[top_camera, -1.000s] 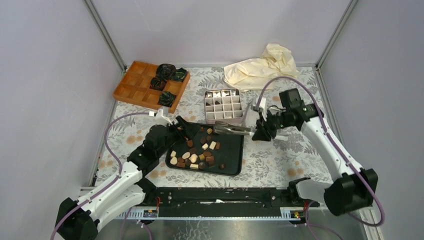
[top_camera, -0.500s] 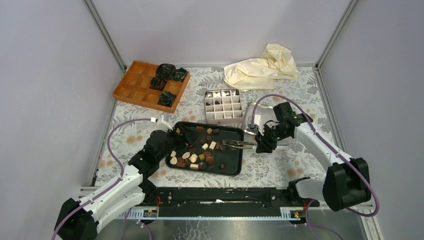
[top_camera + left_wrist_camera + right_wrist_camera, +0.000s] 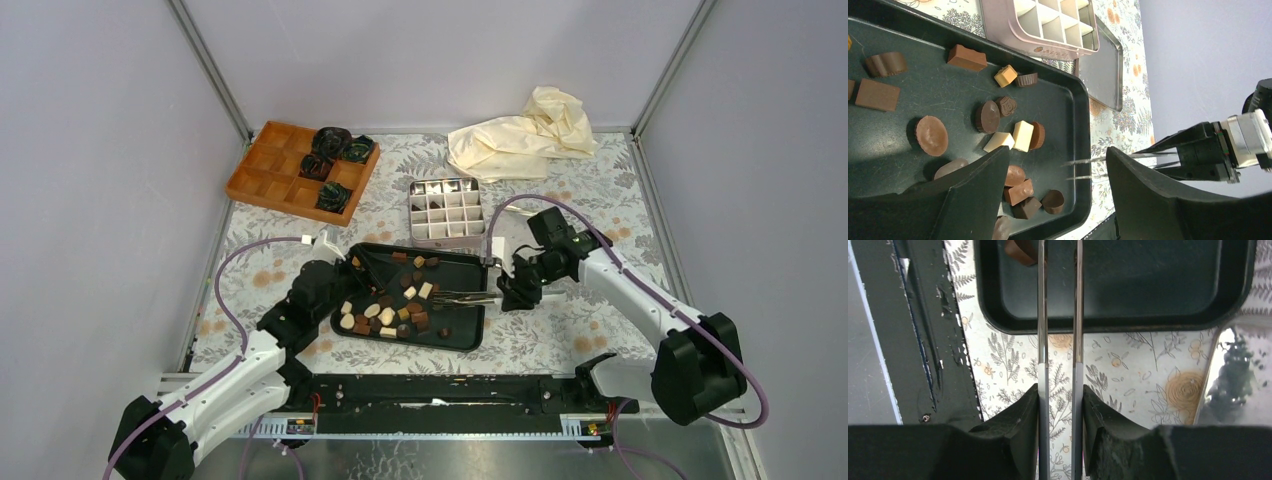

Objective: Pack the chocolate
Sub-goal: Adjust the fake chocolate on the plate.

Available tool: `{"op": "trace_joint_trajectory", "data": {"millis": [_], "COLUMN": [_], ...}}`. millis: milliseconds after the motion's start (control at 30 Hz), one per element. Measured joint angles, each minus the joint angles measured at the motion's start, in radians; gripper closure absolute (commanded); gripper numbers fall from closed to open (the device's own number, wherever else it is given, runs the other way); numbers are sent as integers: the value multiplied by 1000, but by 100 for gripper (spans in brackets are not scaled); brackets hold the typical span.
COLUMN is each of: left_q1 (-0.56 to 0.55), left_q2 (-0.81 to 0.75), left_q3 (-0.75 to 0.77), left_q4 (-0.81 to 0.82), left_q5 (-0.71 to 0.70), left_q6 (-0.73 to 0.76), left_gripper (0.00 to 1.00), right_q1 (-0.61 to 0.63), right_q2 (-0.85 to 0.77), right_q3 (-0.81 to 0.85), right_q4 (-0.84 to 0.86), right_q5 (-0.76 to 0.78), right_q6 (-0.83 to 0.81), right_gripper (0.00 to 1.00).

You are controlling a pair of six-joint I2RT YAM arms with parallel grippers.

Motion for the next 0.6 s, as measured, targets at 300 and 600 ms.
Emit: {"op": "trace_joint_trajectory", "data": {"millis": [300, 600], "left_q1": [0, 0], "left_q2": [-4, -19], "left_q3": [0, 0], "left_q4": [-2, -9], "left_q5": [-1, -2], "left_q6": [0, -1], "left_gripper": [23, 23], "right_q1": [120, 124], "right_q2": [52, 88], "right_q3": [14, 29], "right_q4": [51, 85], "right_q5": [88, 204], "right_q6": [101, 159], "right_gripper": [80, 79]}}
